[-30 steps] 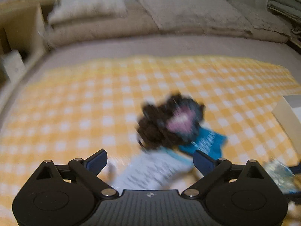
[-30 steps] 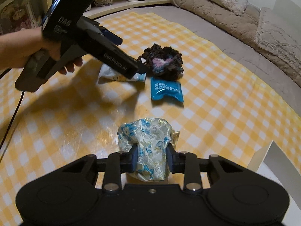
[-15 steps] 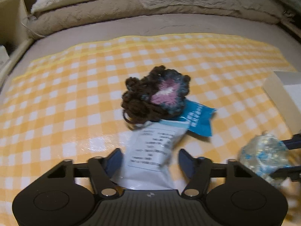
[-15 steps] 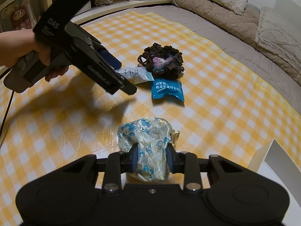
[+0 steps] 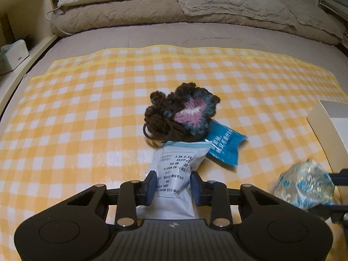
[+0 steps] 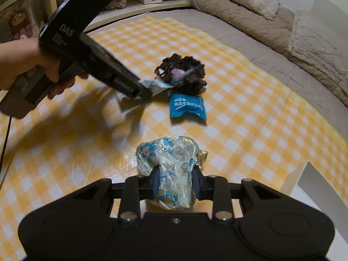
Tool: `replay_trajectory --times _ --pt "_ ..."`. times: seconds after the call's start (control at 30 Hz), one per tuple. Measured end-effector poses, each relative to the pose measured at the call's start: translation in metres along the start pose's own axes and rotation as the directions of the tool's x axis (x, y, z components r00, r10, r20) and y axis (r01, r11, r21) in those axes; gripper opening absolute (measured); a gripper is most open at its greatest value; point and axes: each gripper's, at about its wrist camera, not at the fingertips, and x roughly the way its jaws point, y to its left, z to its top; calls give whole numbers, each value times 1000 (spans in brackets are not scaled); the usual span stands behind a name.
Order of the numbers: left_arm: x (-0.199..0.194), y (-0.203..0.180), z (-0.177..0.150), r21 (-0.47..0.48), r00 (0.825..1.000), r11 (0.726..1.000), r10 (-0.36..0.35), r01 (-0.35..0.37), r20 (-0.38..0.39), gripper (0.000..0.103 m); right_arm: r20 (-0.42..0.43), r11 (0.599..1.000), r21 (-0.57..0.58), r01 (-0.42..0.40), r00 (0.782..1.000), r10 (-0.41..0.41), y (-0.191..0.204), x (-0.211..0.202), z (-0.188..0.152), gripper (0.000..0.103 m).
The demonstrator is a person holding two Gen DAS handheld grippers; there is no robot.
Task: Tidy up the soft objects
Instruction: 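Carry the pouch and white packet over the white tray with both tools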
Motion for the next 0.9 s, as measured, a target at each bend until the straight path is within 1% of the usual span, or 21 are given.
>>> replay_trajectory --times 0.1,0.2,0.4,0.53,0.73,0.9 --pt "-10 -6 -4 5 1000 1000 12 -12 -3 34 15 1000 9 13 1000 -13 2 -11 0 31" --pt "-23 -9 -8 2 1000 1000 18 -18 11 34 35 999 10 35 999 -35 4 -25 0 31" --pt "-56 -19 -10 -21 998 1000 9 -8 67 33 64 996 36 84 994 -87 1 -51 -5 31" --pt "-80 -30 -10 -23 993 1000 -10 13 115 33 89 991 66 119 988 -125 -6 -71 -12 31" --pt "-110 -54 -7 -21 981 999 -31 35 191 33 143 978 141 156 974 -176 -24 -105 -22 31" --pt "-131 -78 -1 -28 964 997 -67 76 258 32 185 960 213 181 958 -222 -42 -130 -34 31"
